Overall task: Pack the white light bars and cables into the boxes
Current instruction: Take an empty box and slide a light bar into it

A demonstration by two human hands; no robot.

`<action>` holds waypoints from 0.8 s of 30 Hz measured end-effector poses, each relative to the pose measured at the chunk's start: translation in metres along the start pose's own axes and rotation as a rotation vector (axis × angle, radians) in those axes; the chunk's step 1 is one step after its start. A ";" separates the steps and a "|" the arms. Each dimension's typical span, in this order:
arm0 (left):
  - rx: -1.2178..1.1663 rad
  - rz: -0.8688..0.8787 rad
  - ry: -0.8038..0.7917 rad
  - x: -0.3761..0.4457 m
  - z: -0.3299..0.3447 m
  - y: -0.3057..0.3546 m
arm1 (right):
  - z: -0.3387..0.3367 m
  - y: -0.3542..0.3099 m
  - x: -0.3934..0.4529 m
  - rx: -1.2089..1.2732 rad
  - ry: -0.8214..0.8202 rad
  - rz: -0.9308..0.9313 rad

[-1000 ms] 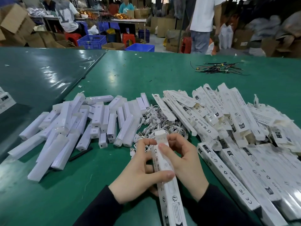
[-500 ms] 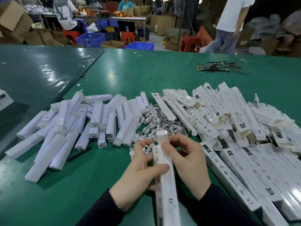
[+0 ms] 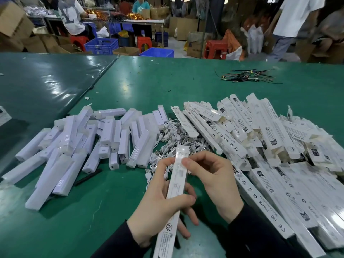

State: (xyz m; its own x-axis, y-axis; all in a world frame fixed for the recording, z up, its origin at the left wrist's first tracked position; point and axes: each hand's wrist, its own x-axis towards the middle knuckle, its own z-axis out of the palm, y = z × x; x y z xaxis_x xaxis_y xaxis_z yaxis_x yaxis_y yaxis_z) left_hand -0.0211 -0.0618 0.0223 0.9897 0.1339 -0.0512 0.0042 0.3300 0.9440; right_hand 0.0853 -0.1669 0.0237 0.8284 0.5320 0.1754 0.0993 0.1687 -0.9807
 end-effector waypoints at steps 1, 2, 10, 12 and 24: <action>-0.008 0.001 -0.005 0.000 0.000 0.000 | -0.001 0.000 0.001 -0.009 -0.004 -0.006; -0.013 0.002 -0.010 0.000 -0.001 0.000 | -0.002 -0.001 0.001 -0.021 -0.012 -0.011; 0.034 -0.019 0.001 0.001 -0.002 -0.002 | -0.003 0.000 0.002 -0.006 -0.064 0.105; 0.062 -0.028 -0.002 0.000 -0.001 -0.002 | -0.004 0.000 0.002 -0.016 -0.032 0.101; 0.192 -0.042 0.071 -0.001 0.004 -0.008 | -0.006 -0.006 0.004 0.013 -0.067 0.251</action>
State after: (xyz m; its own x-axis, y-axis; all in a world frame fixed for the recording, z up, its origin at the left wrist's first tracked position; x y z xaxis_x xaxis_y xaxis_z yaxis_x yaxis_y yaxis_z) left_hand -0.0214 -0.0680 0.0156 0.9755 0.1914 -0.1080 0.0790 0.1531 0.9851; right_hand 0.0910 -0.1711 0.0294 0.7878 0.6122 -0.0675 -0.1124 0.0351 -0.9930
